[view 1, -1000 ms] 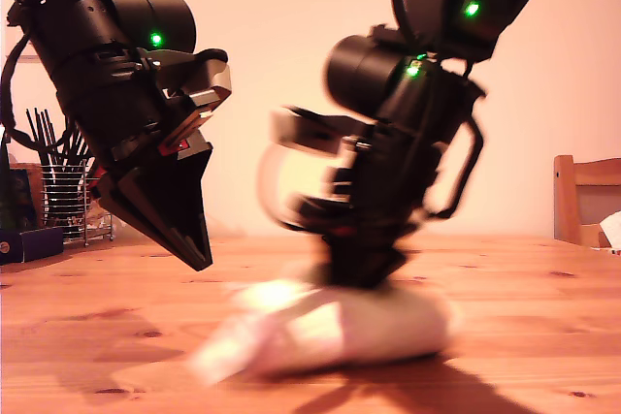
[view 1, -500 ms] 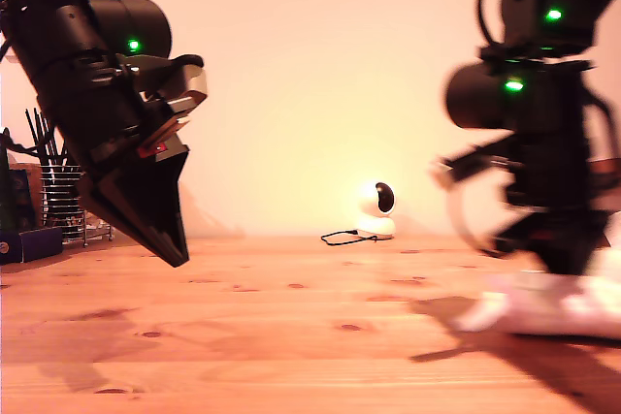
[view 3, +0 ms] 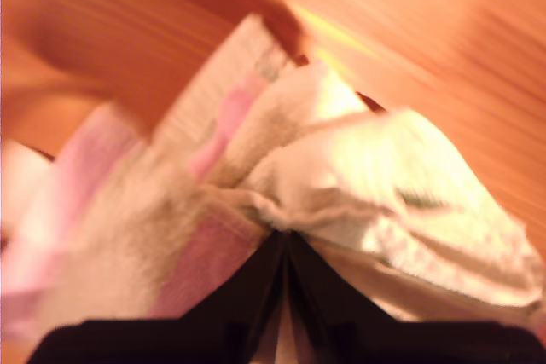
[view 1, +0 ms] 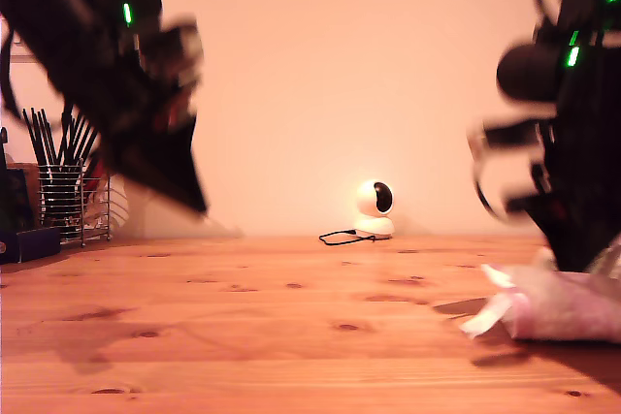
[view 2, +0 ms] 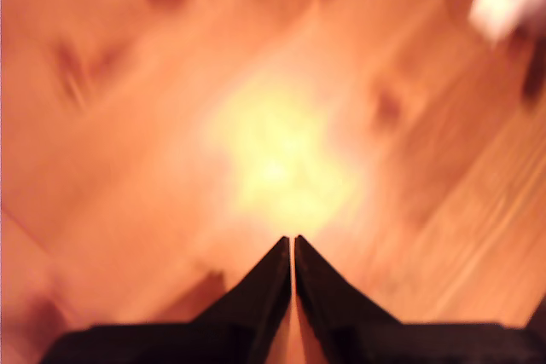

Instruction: Fold the tea towel in front of you. After folding it, place it to the right side.

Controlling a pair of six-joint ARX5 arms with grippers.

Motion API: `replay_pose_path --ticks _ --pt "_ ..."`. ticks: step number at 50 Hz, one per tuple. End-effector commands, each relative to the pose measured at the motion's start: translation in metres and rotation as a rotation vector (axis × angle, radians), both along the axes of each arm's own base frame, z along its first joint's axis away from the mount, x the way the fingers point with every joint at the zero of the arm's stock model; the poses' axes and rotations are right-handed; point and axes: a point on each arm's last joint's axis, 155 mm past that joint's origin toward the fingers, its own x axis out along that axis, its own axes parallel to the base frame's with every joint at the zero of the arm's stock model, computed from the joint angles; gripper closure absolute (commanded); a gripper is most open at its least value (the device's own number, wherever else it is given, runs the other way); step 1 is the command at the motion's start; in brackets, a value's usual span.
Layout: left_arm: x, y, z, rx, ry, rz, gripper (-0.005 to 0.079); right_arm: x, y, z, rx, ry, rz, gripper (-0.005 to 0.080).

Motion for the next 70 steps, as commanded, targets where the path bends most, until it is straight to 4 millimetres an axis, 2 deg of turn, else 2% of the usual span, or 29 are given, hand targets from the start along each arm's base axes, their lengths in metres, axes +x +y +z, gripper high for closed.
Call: replay_pose_path --ticks 1,11,16,26,36,39,49,53,59,70 --pt "0.003 -0.001 0.013 -0.028 -0.053 0.003 0.0766 0.012 0.009 0.037 0.079 -0.118 0.006 0.0765" --pt "0.016 -0.008 0.068 -0.124 -0.227 0.019 0.0766 0.029 0.039 0.121 0.27 -0.386 0.075 0.0765" --pt "0.021 -0.01 0.096 -0.175 -0.305 0.032 0.0766 0.034 0.049 0.155 0.349 -0.485 0.091 0.0765" --pt "0.018 -0.008 0.142 -0.252 -0.418 0.053 0.0766 0.034 0.061 0.199 0.434 -0.624 0.142 0.0764" --pt "0.009 0.005 0.163 -0.26 -0.495 0.086 0.0766 0.023 0.061 0.238 0.524 -0.779 0.128 0.0765" --pt "0.002 0.008 0.168 -0.275 -0.524 0.086 0.0766 0.016 0.06 0.246 0.547 -0.822 0.126 0.0765" --pt "-0.025 0.025 0.179 -0.32 -0.639 0.103 0.0766 -0.022 0.063 0.253 0.602 -0.945 0.193 0.0765" --pt "-0.038 0.034 0.176 -0.331 -0.66 0.124 0.0766 -0.037 0.065 0.26 0.626 -1.008 0.218 0.0765" --pt "-0.054 0.049 0.171 -0.344 -0.701 0.165 0.0766 -0.056 0.067 0.257 0.663 -1.052 0.23 0.0765" --pt "-0.078 0.063 0.196 -0.367 -0.851 0.156 0.0766 -0.076 0.072 0.274 0.695 -1.121 0.266 0.0764"
